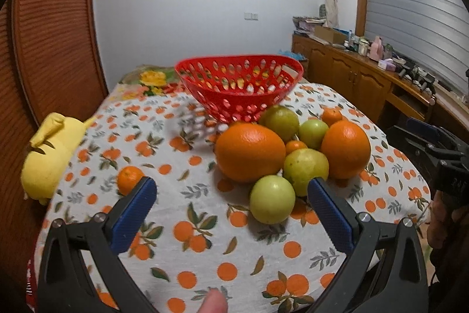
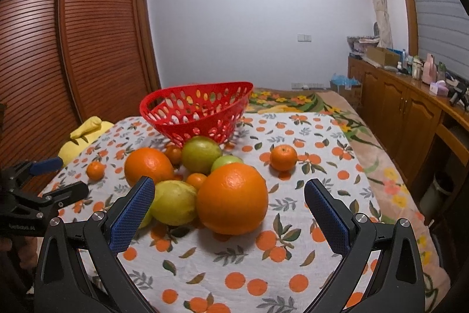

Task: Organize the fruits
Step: 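Close the left gripper on the green apple while the right gripper approaches the large orange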

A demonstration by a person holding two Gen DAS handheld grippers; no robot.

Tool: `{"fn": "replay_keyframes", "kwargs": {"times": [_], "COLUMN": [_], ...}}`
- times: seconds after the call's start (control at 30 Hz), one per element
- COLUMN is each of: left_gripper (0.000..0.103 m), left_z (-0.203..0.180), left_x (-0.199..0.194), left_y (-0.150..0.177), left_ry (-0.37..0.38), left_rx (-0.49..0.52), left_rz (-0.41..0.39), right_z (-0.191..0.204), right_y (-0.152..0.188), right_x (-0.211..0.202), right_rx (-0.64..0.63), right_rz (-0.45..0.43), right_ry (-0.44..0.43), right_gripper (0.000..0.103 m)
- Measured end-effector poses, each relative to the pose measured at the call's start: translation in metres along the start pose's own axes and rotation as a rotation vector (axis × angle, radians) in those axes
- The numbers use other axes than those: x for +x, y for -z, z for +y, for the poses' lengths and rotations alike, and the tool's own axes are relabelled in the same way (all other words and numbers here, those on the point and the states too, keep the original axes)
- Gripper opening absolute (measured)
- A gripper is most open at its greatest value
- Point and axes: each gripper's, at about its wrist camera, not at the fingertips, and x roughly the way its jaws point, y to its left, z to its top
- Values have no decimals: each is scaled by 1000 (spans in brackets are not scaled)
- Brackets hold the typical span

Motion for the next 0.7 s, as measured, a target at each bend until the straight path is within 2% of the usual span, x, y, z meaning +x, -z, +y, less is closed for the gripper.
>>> {"fn": "replay_keyframes", "kwargs": {"times": [0.3,0.5,0.7], "left_gripper": [101,92,79], "left_z": [-5,-8,-12], "left_x": [30,50,65], "left_y": [8,10,12], "left_ry": [63,108,165], "left_rx": [12,12,14], "left_rz": [85,148,199], "right_z": [-7,-8,-9], "right_y": [9,7,5], "right_x": [19,24,25], "right_rx": [-2,-6,-7], "right_rz": [41,58,64], "right_ry": [-9,-19,-20], "right_gripper": [103,103,103]}}
